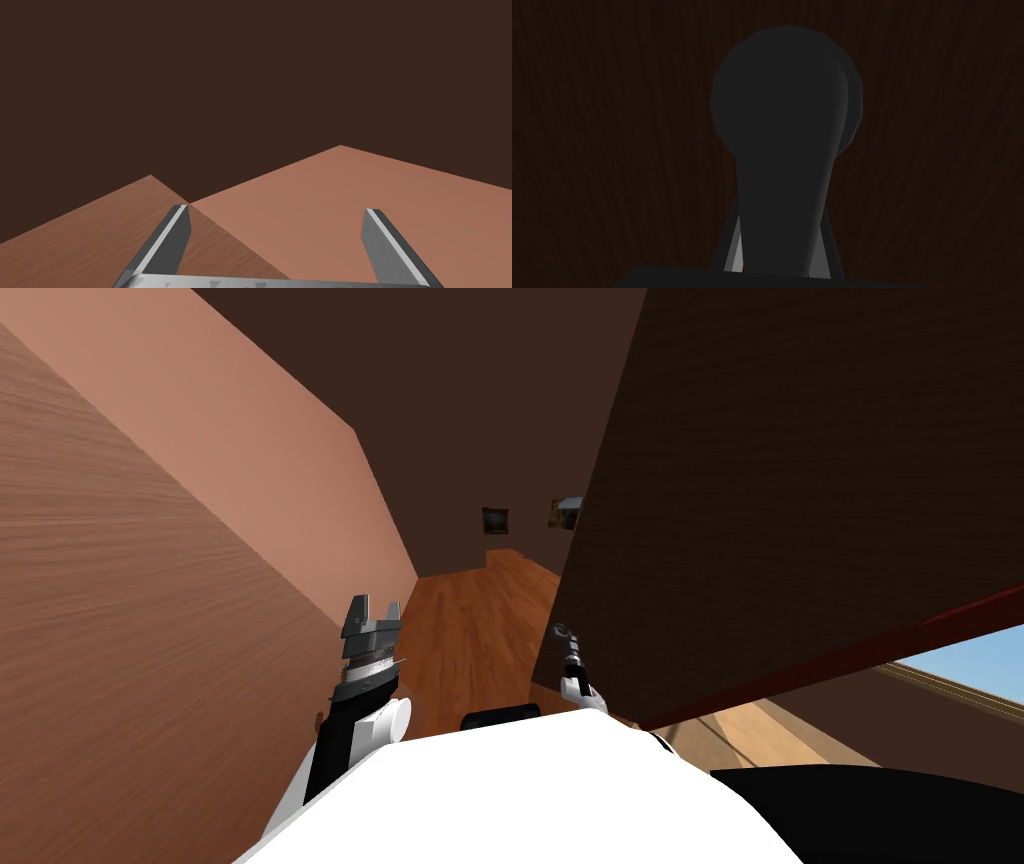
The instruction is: Push the door open
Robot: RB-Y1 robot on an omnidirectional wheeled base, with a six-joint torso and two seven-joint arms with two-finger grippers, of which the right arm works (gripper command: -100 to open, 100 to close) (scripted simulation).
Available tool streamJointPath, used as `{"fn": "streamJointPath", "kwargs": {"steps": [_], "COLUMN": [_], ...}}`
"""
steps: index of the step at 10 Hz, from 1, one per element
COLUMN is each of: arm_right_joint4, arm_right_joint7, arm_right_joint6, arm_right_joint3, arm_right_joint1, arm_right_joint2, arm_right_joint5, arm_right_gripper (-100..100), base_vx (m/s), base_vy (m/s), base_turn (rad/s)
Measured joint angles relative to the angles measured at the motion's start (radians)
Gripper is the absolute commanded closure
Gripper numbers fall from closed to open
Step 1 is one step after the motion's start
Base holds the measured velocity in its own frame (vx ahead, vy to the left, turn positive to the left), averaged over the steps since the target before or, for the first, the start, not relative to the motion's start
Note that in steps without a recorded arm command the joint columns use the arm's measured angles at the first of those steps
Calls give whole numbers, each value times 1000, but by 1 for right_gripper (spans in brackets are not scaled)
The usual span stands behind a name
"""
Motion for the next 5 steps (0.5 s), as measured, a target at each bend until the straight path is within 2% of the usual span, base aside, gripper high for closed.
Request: {"fn": "streamJointPath", "kwargs": {"steps": [2,3,4,5], "arm_right_joint4": [-27,-6,22,2], "arm_right_joint7": [4,4,-1,-1], "arm_right_joint6": [13,4,-11,-5], "arm_right_joint3": [-12,-18,-23,-27], "arm_right_joint1": [11,1,-8,3], "arm_right_joint2": [1,-3,-11,-10], "arm_right_joint5": [-4,-6,-8,-9], "arm_right_gripper": [100,100,100,100], "base_vx": [203,227,148,181], "base_vy": [52,53,30,33], "base_turn": [-170,-162,-54,-123]}}
